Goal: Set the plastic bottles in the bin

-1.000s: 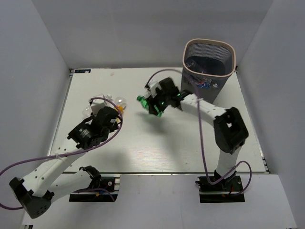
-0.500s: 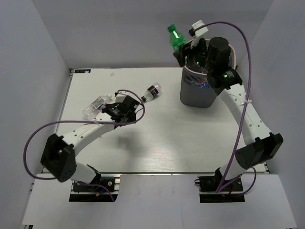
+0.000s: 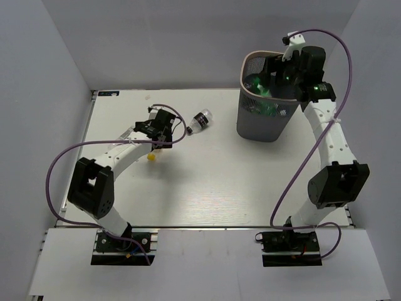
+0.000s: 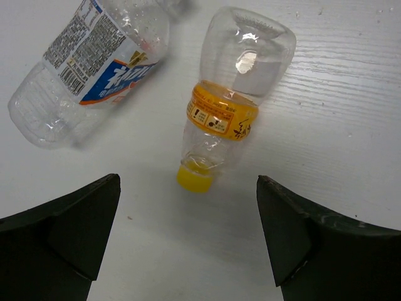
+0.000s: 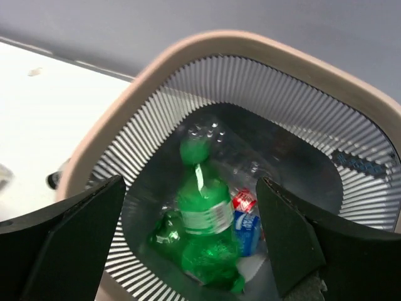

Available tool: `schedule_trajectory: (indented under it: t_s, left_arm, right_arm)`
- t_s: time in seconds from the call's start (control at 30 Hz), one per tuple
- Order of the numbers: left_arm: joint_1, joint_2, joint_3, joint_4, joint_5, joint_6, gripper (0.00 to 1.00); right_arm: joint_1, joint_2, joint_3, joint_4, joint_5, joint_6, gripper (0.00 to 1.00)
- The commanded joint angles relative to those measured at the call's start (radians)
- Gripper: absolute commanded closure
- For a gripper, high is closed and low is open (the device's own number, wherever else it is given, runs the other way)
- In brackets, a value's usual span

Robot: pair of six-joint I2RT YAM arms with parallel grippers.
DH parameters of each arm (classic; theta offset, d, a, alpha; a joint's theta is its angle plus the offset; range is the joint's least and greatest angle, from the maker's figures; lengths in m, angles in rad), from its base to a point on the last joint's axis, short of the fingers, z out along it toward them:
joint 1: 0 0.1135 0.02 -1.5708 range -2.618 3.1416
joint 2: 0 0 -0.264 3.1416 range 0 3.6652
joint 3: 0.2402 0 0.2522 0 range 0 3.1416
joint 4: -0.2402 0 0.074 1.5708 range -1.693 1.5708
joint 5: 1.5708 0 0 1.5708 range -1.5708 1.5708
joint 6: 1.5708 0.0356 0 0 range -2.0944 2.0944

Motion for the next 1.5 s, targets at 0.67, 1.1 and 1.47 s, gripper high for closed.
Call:
schedule_trajectory:
  t_s: [0.67, 1.1, 1.47]
  left_arm:
    - [0.133, 0.290, 0.146, 0.209, 0.346, 0.213, 0.57]
    - [0.054, 0.066, 0.374, 0.367, 0.745, 0.156, 0.89]
    - [-0.002, 0.326, 0.827, 0.841, 1.112, -0.210, 0.89]
  right_arm:
    - [-0.052, -0.600, -0.598, 0.138, -0.459, -0.006, 0.10]
    - [-0.049, -0.687, -0.845, -0.092, -0.819, -0.455, 1.00]
    - [-0.049, -0.618, -1.017, -0.318, -0.720, -0.833, 1.00]
